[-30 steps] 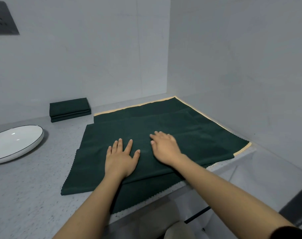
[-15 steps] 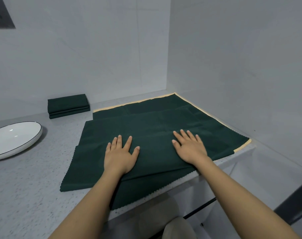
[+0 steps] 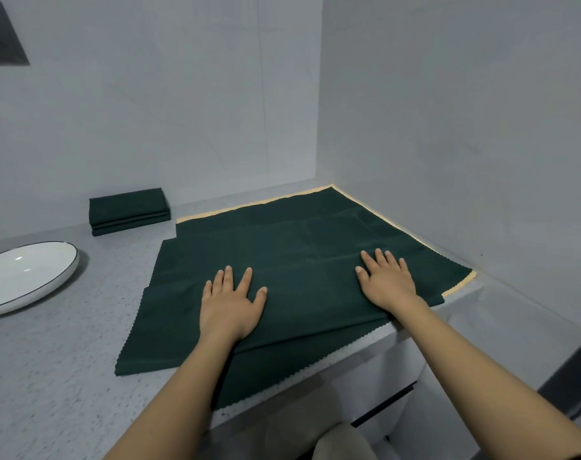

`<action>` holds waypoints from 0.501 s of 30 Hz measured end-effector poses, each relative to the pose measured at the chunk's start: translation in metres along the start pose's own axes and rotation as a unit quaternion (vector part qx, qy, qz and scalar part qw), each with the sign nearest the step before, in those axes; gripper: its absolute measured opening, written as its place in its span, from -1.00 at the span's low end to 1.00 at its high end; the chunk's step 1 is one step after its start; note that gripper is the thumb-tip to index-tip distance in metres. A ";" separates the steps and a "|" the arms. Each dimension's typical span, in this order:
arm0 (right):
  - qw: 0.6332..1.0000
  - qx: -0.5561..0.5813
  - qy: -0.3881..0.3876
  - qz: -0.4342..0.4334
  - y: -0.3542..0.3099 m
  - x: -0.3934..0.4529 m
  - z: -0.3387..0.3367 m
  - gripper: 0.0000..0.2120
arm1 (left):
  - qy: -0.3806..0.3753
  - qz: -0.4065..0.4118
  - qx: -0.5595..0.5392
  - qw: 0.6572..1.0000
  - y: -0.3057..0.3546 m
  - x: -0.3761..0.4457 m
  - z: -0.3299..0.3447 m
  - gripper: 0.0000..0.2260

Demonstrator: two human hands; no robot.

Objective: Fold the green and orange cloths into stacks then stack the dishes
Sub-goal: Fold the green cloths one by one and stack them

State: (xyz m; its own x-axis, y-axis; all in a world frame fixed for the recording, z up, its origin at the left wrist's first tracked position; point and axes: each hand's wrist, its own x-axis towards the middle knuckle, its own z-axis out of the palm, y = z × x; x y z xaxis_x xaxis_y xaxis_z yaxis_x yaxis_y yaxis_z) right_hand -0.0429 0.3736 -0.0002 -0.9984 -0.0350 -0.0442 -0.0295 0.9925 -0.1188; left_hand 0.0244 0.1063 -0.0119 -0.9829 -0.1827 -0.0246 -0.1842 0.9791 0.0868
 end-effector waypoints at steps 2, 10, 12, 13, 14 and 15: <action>0.999 0.012 0.029 -0.041 -0.024 -0.006 -0.001 -0.50 | 0.004 0.001 -0.002 1.000 0.000 0.000 -0.001 -0.43; 0.979 0.055 -0.005 -0.194 -0.119 -0.022 0.015 -0.52 | -0.003 0.003 -0.009 1.000 0.004 -0.001 -0.003 -0.43; 0.980 0.045 -0.002 -0.192 -0.121 -0.021 0.020 -0.52 | -0.003 0.003 -0.008 1.000 0.003 0.000 -0.005 -0.42; 0.981 0.041 0.001 -0.191 -0.121 -0.022 0.021 -0.52 | -0.002 0.002 -0.009 1.000 0.002 0.001 -0.005 -0.42; 0.981 0.037 0.004 -0.189 -0.117 -0.020 0.019 -0.52 | 0.001 0.006 -0.009 1.000 0.005 0.004 -0.007 -0.42; 0.980 0.034 -0.006 -0.194 -0.124 -0.022 0.022 -0.52 | -0.007 0.001 -0.010 1.000 -0.003 0.001 -0.005 -0.42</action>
State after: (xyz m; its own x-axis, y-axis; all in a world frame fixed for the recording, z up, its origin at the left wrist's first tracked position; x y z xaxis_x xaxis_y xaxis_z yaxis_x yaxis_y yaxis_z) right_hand -0.0166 0.2487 -0.0060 -0.9118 -0.4107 0.0061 -0.4039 0.8940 -0.1940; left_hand 0.0235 0.1023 -0.0074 -0.9832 -0.1784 -0.0377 -0.1815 0.9775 0.1073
